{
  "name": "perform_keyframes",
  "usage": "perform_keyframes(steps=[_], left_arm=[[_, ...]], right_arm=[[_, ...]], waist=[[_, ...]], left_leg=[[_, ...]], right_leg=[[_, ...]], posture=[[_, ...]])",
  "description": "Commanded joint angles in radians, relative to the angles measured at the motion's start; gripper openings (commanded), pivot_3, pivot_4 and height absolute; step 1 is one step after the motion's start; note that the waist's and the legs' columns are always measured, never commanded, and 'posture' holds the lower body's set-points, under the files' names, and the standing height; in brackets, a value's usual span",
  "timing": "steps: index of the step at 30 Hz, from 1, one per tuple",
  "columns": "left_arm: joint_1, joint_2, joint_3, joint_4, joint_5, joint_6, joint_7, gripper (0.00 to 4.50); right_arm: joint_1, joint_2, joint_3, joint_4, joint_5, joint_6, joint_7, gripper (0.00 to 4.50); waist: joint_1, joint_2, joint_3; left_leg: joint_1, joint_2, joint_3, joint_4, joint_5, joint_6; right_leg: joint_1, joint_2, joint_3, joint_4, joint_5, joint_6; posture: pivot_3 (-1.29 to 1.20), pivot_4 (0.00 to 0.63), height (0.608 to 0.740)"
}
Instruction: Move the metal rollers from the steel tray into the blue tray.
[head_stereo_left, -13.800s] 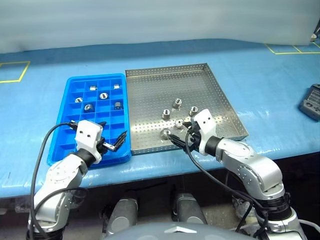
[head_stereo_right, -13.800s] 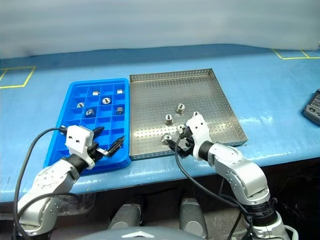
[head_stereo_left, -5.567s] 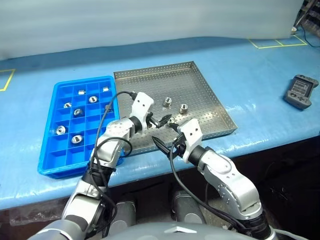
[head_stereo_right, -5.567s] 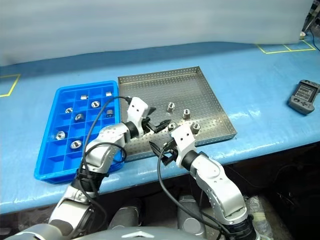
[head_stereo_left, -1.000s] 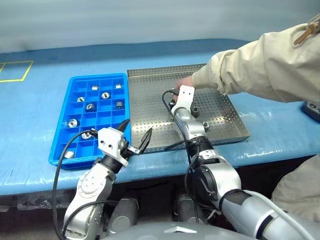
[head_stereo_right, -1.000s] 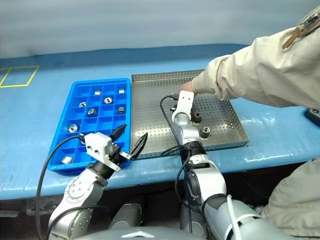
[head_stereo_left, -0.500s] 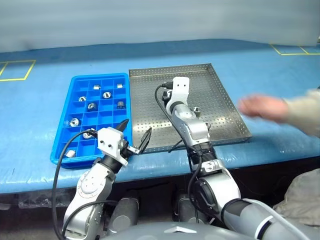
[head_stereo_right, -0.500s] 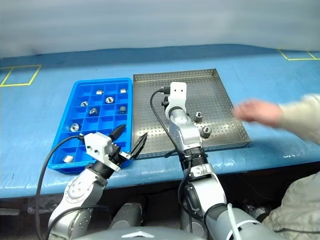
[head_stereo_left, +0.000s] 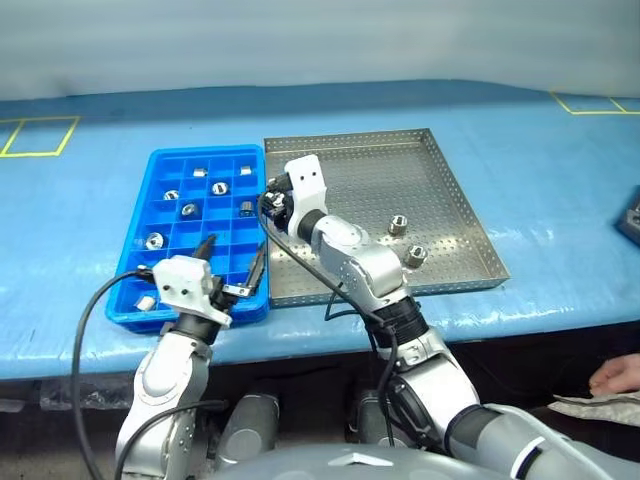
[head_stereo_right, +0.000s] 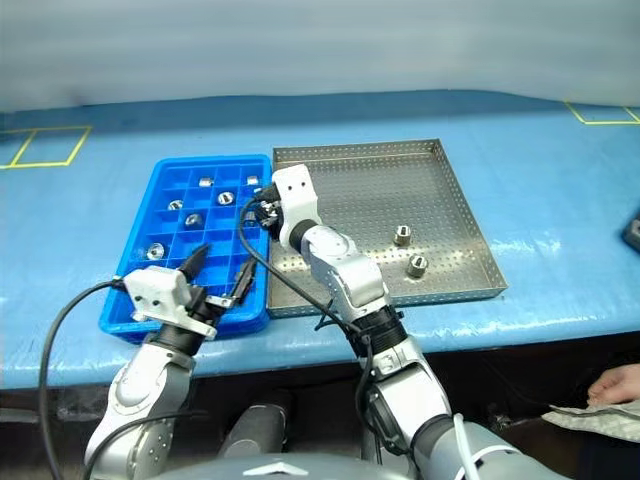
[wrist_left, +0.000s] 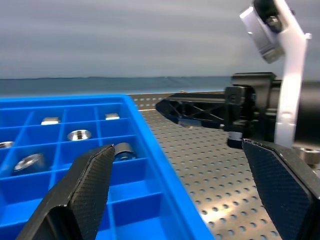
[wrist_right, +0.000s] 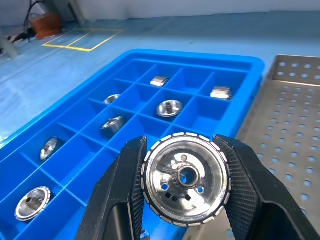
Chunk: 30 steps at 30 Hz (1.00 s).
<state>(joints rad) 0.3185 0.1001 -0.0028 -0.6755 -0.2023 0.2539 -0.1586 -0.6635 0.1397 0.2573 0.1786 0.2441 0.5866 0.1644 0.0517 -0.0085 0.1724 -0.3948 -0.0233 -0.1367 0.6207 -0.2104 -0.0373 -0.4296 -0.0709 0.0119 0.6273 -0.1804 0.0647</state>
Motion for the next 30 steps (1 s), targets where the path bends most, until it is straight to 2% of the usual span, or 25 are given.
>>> perform_keyframes(steps=[1, 13, 26, 28, 30], left_arm=[[0.032, -0.009, 0.028, -0.081, 0.017, -0.052, 0.031, 4.5], [0.176, -0.048, 0.044, -0.126, 0.063, -0.133, 0.096, 4.5], [0.193, -0.057, 0.006, -0.121, 0.088, -0.143, 0.109, 4.5], [0.191, -0.056, 0.004, -0.122, 0.086, -0.14, 0.108, 4.5], [0.19, -0.053, 0.003, -0.121, 0.082, -0.137, 0.105, 4.5]], right_arm=[[-0.048, 0.105, 0.033, 0.004, 0.008, -0.024, 0.031, 1.72], [-0.157, 0.158, 0.065, 0.264, -0.007, -0.15, 0.104, 1.72], [-0.291, 0.15, -0.033, 0.54, 0.0, -0.273, 0.083, 1.72], [-0.291, 0.145, -0.051, 0.551, 0.009, -0.265, 0.082, 2.45], [-0.285, 0.143, -0.061, 0.543, 0.013, -0.258, 0.085, 2.99]], waist=[[0.012, 0.0, 0.0], [0.106, 0.0, 0.0], [0.229, 0.0, 0.0], [0.246, 0.0, 0.0], [0.262, 0.0, 0.0]], left_leg=[[0.0, 0.0, 0.0, 0.0, 0.0, 0.0], [-0.001, 0.0, 0.0, -0.002, 0.0, 0.0], [-0.007, 0.0, 0.002, -0.005, 0.0, -0.001], [-0.009, 0.0, 0.003, -0.005, 0.0, -0.001], [-0.01, 0.0, 0.003, -0.005, 0.0, -0.001]], right_leg=[[0.0, 0.0, 0.0, 0.0, 0.0, 0.0], [-0.003, 0.0, 0.0, 0.0, -0.001, -0.001], [-0.011, 0.001, 0.0, 0.0, -0.001, -0.001], [-0.013, 0.001, 0.0, 0.0, -0.001, -0.001], [-0.014, 0.001, 0.0, 0.0, -0.001, -0.001]], posture=[[0.36, 0.15, 0.74], [0.53, 0.15, 0.74], [0.55, 0.15, 0.74], [0.54, 0.15, 0.74], [0.53, 0.15, 0.74]])
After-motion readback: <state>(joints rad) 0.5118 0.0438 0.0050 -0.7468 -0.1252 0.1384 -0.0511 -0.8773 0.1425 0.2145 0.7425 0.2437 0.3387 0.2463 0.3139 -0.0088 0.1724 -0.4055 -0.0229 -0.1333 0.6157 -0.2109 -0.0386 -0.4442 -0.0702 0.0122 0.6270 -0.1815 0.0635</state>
